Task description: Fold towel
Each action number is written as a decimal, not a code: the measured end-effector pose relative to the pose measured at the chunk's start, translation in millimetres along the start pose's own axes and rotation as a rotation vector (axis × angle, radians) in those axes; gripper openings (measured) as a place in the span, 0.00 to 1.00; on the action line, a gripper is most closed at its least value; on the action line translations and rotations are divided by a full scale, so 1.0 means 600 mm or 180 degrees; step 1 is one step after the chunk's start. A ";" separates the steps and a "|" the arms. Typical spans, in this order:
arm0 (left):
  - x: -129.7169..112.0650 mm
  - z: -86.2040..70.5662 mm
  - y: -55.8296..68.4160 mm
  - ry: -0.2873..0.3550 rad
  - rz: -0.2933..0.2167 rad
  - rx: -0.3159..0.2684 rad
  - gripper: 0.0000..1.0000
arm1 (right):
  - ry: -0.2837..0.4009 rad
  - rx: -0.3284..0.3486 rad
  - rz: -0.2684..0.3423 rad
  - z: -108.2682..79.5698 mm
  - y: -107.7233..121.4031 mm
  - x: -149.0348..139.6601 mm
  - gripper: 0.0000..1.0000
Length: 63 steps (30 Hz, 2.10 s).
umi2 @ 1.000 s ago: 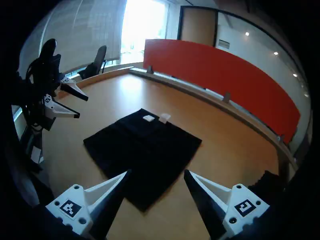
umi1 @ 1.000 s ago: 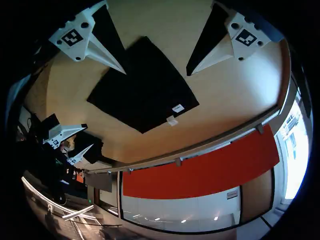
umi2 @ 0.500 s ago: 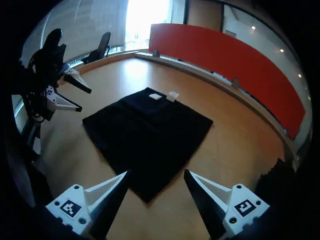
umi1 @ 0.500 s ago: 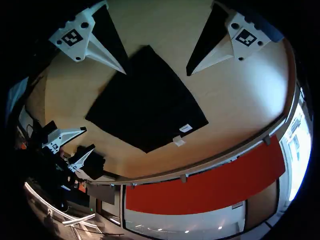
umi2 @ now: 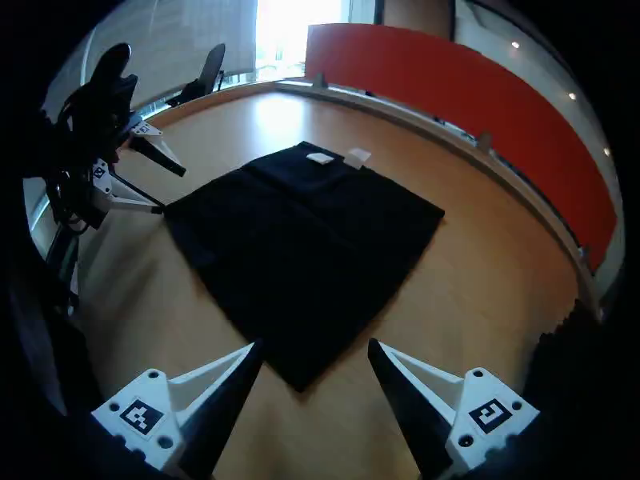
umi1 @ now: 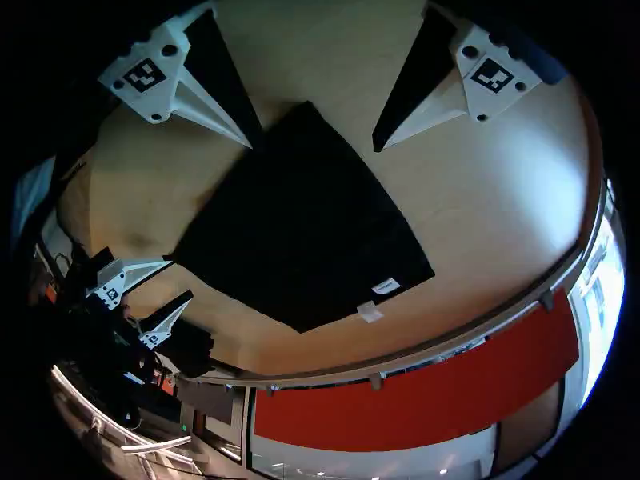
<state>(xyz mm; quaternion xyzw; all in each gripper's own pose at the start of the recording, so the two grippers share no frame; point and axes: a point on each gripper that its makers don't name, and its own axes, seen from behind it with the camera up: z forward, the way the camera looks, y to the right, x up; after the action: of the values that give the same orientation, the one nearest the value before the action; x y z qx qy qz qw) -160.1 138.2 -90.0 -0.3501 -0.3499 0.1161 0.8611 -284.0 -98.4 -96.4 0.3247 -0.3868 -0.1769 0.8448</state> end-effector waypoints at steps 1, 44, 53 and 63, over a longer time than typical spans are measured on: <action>-0.004 0.002 0.001 -0.0020 -0.0002 -0.0006 1.00 | -0.0012 0.0003 0.0005 0.001 0.000 -0.003 1.00; -0.044 0.028 0.017 -0.0394 0.0104 -0.0030 0.73 | -0.0190 0.0268 -0.0052 0.010 -0.023 -0.036 0.56; -0.044 0.027 0.024 -0.0437 0.0063 -0.0001 0.52 | -0.0186 0.0265 -0.0039 0.008 -0.027 -0.036 0.39; -0.044 0.026 0.033 -0.0500 0.0066 0.0013 0.22 | -0.0193 0.0235 0.0010 0.006 -0.030 -0.034 0.21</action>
<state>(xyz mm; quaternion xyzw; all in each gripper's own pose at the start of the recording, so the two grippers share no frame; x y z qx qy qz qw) -188.8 148.9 -109.3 -0.3418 -0.4124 0.1529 0.8305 -300.4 -101.5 -118.0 0.3495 -0.4189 -0.1709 0.8204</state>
